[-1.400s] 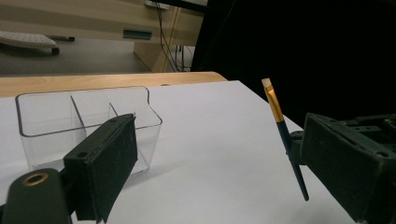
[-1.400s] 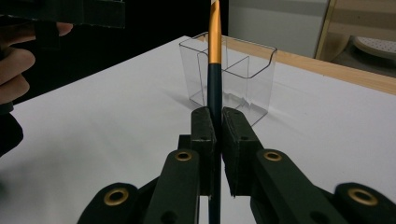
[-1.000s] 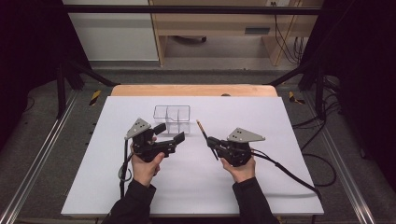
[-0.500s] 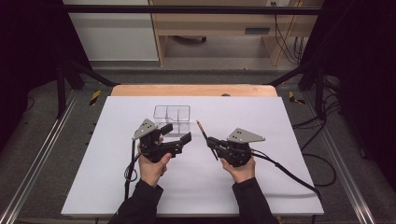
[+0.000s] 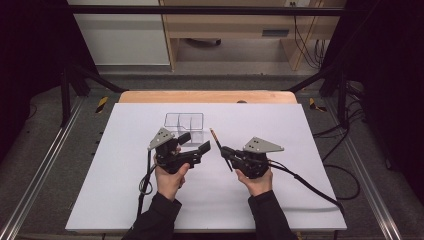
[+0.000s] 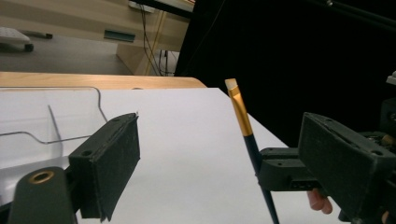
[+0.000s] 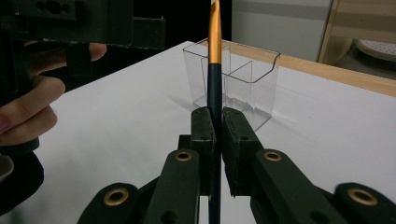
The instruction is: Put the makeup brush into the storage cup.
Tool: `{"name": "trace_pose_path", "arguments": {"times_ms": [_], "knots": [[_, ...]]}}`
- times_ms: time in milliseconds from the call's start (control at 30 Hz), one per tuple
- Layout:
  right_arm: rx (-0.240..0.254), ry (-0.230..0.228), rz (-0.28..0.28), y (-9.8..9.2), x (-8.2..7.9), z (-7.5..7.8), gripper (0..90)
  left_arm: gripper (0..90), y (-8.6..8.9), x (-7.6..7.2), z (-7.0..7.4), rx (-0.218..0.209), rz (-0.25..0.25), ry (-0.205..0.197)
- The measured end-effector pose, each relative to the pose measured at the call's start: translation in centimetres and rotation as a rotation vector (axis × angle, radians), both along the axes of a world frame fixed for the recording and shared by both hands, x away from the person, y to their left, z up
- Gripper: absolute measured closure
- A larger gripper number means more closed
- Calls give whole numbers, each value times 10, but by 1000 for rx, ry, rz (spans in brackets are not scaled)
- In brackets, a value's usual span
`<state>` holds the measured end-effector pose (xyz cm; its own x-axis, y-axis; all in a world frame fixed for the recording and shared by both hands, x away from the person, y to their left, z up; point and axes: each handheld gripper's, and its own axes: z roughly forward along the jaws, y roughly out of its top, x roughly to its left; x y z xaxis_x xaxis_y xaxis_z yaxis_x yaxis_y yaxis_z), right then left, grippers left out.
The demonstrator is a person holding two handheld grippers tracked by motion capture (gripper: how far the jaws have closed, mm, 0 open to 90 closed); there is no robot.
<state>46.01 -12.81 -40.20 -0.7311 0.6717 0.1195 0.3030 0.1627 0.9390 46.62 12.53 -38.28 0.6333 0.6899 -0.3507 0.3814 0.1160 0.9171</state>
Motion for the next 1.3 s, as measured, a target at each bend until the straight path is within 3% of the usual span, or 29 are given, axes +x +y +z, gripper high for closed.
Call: {"name": "trace_pose_path", "arguments": {"times_ms": [533,867,1300], "knots": [[10,-2,3,1,-1,0,841,184,-15,2,-5,-34,-8,11],[14,-5,5,1,-1,0,841,232,-23,5,-8,-59,-13,38],[17,-6,9,1,-2,-1,841,383,-29,6,-11,-80,-23,71]]}}
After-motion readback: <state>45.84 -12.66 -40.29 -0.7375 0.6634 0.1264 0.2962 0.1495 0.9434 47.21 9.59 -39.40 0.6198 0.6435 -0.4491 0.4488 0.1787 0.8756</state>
